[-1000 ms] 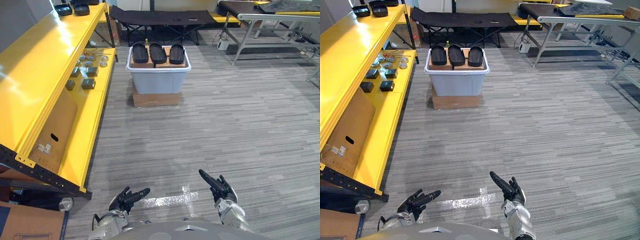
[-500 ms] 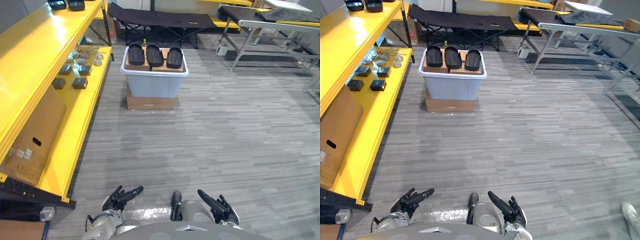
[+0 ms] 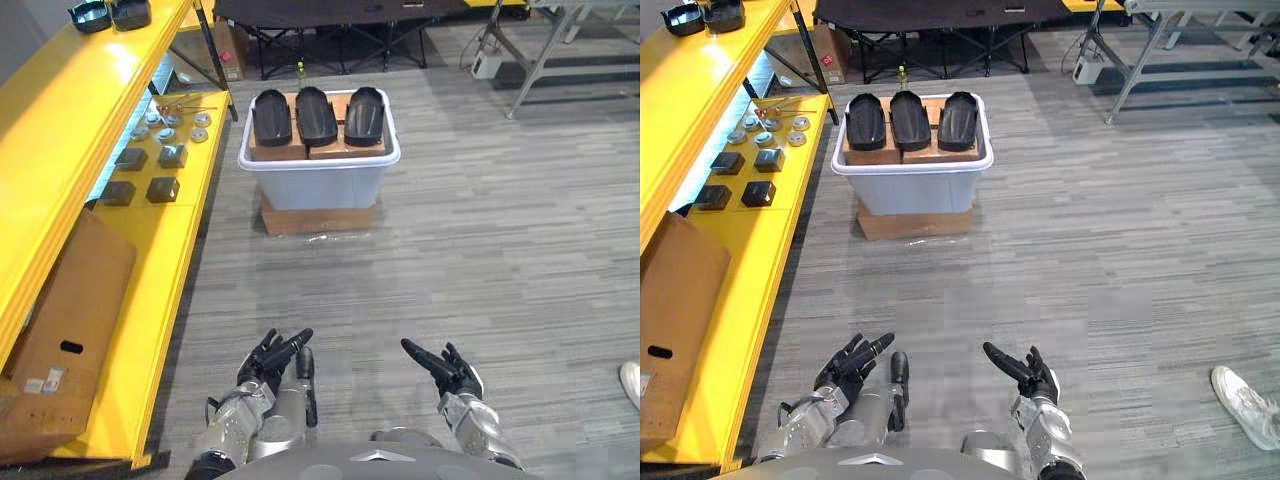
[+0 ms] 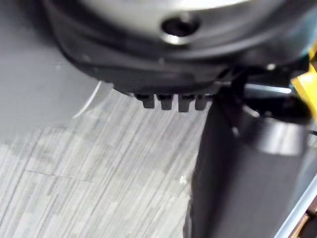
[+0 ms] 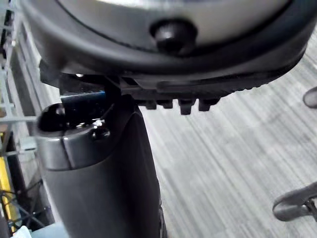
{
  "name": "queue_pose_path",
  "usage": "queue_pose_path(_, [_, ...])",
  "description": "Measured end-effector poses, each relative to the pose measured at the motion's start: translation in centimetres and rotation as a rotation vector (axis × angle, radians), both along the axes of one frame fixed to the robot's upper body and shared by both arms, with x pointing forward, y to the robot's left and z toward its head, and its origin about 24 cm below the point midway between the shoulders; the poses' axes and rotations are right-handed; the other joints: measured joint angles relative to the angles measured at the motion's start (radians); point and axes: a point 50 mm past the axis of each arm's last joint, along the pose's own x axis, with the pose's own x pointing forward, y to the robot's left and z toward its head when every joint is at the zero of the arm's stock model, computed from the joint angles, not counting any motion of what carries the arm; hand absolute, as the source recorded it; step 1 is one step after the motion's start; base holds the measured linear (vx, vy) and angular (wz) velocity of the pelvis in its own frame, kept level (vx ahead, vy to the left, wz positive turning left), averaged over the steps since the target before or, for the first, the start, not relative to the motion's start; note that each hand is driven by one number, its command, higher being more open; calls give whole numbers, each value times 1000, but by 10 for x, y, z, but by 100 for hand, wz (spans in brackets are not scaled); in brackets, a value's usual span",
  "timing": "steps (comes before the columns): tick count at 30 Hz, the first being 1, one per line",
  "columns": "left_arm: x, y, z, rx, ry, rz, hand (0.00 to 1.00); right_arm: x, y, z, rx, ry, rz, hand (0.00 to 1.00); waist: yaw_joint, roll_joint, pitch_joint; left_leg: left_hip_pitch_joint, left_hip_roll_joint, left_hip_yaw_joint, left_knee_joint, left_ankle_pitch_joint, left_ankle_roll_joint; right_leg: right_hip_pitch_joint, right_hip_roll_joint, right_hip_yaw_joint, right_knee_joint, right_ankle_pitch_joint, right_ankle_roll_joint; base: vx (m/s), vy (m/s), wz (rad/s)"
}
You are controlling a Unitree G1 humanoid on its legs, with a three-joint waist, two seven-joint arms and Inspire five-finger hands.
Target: Walk over and take three plastic housings, then place them on the shelf
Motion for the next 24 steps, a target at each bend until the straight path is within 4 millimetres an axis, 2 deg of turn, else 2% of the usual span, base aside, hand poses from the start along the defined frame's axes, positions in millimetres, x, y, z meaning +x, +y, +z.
queue_pose_path(1, [1, 4, 0, 9, 1, 5, 100, 0, 1, -1, 3, 4, 6, 100, -2, -21, 0, -3, -16, 16, 29, -4, 12, 2, -23, 2, 23, -29, 5, 399, 225, -6])
queue_pose_path(2, [1, 10, 1, 21, 0, 16, 100, -2, 2, -2, 5, 16, 14, 100, -3, -59, -12, -19, -55, 35, 96, -57, 82, -8, -75, 2, 76, -79, 9, 456, 177, -8])
queue_pose_path(3, [2, 11, 1, 22, 3, 16, 100, -6, 2, -3, 9, 30, 16, 100, -2, -83, -17, -12, -84, 53, 103, -84, 113, -32, -107, 5, 163, -96, 26, 498, 161, -8])
queue_pose_path(4, [2, 16, -1, 45, 28, 15, 100, 1, 4, -2, 16, 15, 29, 100, -2, -90, -14, 11, -106, 58, 100, -112, 127, -126, -156, 5, 392, -80, 58, 590, 225, -6])
queue_pose_path(5, [-2, 18, -5, 59, 58, 7, 100, 0, 8, -3, 29, 22, 43, 100, -7, -96, -8, 61, -120, 56, 84, -131, 140, -220, -199, 2, 613, -36, 89, 474, 199, 9])
queue_pose_path(6, [-4, 21, -6, 70, 74, 7, 100, -2, 11, -5, 37, 32, 48, 100, -11, -98, -6, 89, -123, 51, 80, -140, 149, -243, -210, -7, 684, -43, 82, 581, 193, 22])
queue_pose_path(7, [-11, 25, -9, 91, 103, 9, 100, -7, 18, -9, 52, 56, 60, 100, -16, -97, -4, 155, -123, 38, 71, -159, 155, -260, -217, -36, 725, -59, 57, 498, 112, 23])
queue_pose_path(8, [-14, 27, -10, 98, 111, 11, 100, -8, 22, -10, 58, 63, 68, 100, -20, -95, -4, 187, -120, 33, 55, -163, 154, -266, -214, -58, 708, -65, 48, 496, 80, 27])
queue_pose_path(9, [-15, 28, -10, 103, 111, 15, 100, -8, 26, -11, 62, 68, 85, 100, -23, -76, 0, 235, -109, 19, 22, -169, 149, -284, -195, -108, 617, -79, 48, 343, 9, 24])
queue_pose_path(10, [-15, 26, -11, 102, 112, 8, 100, -3, 26, -9, 53, 50, 89, 100, -24, -66, 4, 261, -90, 7, 2, -172, 143, -313, -161, -139, 483, -78, 49, 373, -11, 25])
queue_pose_path(11, [-15, 25, -11, 103, 113, 4, 100, 1, 26, -7, 51, 41, 90, 100, -23, -60, 7, 266, -81, 2, -5, -177, 137, -336, -145, -143, 417, -74, 55, 469, -41, 37])
queue_pose_path(12, [-11, 23, -10, 105, 106, -14, 100, 6, 26, -5, 47, 20, 90, 100, -22, -54, 10, 268, -66, -20, -3, -197, 121, -398, -121, -113, 231, -10, 80, 311, -34, 35])
queue_pose_path(15, [-16, 22, -13, 97, 129, -10, 100, 4, 24, -5, 46, 11, 77, 100, -23, -57, 12, 294, -54, -49, 31, -252, 99, -426, -112, -26, 77, 119, 81, 318, -134, 33])
queue_pose_path(16, [-23, 24, -16, 94, 143, 15, 100, -1, 24, -7, 53, 17, 61, 100, -22, -62, 10, 315, -38, -64, 95, -319, 72, -415, -113, -5, 44, 191, 81, 340, -244, 34])
queue_pose_path(17, [-25, 27, -16, 96, 145, 30, 100, -6, 25, -9, 57, 26, 53, 100, -22, -67, 7, 322, -35, -74, 120, -346, 61, -409, -116, -6, 42, 206, 82, 332, -277, 35])
queue_pose_path(18, [-29, 31, -17, 98, 152, 56, 100, -14, 27, -12, 68, 45, 46, 100, -14, -84, -5, 330, -34, -85, 153, -386, 43, -403, -125, -7, 51, 252, 75, 356, -369, 37])
queue_pose_path(19, [-32, 27, -19, 82, 167, 80, 100, -22, 21, -14, 64, 66, 27, 100, -9, -67, -19, 347, 10, -108, 180, -428, 10, -397, -100, -31, 105, 296, 55, 421, -429, 35])
queue_pose_path(21, [-35, 21, -21, 38, 181, 126, 100, -27, 17, -15, 63, 80, 11, 100, -8, -36, -44, 343, 62, -114, 165, -438, -10, -403, -57, -56, 106, 260, 28, 368, -336, 19])
queue_pose_path(22, [-39, 19, -23, -3, 200, 187, 100, -30, 14, -16, 67, 89, -21, 100, -6, -22, -51, 344, 84, -121, 151, -427, -31, -412, -34, -71, 120, 231, 17, 291, -222, 15])
queue_pose_path(24, [-39, 22, -24, -45, 206, 273, 100, -38, 13, -20, 75, 126, -67, 100, -5, -28, -51, 325, 90, -130, 209, -381, -36, -402, -33, -84, 140, 194, 1, 252, -222, 16])
